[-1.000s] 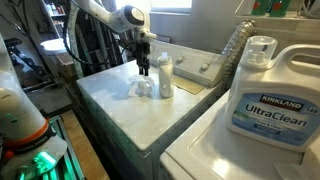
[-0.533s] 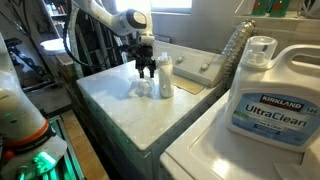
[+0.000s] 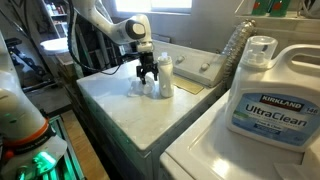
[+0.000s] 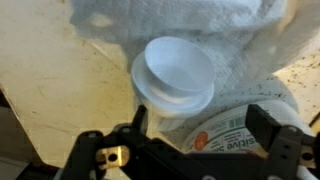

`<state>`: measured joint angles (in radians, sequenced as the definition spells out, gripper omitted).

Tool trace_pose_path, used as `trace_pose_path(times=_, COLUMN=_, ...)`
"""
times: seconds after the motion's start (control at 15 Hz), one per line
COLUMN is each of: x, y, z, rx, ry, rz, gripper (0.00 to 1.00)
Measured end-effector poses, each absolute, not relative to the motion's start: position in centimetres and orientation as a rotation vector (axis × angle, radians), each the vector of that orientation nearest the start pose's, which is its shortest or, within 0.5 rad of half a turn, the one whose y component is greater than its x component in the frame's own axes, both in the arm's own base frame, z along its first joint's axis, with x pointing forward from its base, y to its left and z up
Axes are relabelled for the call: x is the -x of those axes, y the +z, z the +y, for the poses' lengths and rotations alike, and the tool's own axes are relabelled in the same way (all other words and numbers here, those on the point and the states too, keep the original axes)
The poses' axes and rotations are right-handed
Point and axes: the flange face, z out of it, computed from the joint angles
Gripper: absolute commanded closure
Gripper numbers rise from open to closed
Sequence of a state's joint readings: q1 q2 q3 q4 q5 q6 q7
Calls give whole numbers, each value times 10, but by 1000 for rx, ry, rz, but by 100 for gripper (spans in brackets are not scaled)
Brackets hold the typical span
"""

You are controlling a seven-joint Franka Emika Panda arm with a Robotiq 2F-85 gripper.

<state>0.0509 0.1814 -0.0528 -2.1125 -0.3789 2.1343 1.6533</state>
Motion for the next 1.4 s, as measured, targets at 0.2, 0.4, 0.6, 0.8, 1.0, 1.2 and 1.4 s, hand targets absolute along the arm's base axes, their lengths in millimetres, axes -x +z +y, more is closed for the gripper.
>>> trace_pose_path(times=0.2, x=-549, y=313, z=-16, rx=2556, ry=-144, rz=2269, gripper=0)
trace_pose_path(times=0.4, x=-543, y=306, z=-14, rx=2526, ry=-42, rz=2265, gripper=0)
trace_pose_path(times=0.6, x=-538, y=300, z=-12, rx=2506, ry=14, rz=2271, gripper=7)
trace_pose_path(times=0.8, x=-538, y=300, z=-13, rx=2501, ry=19, rz=2275, gripper=0)
trace_pose_path(times=1.0, x=-539, y=305, z=-14, rx=2501, ry=-8, rz=2269, gripper=0)
trace_pose_path(times=1.2, x=-539, y=312, z=-17, rx=2487, ry=-23, rz=2271, gripper=0)
trace_pose_path(times=1.4, x=-538, y=312, z=-22, rx=2478, ry=-23, rz=2283, gripper=25)
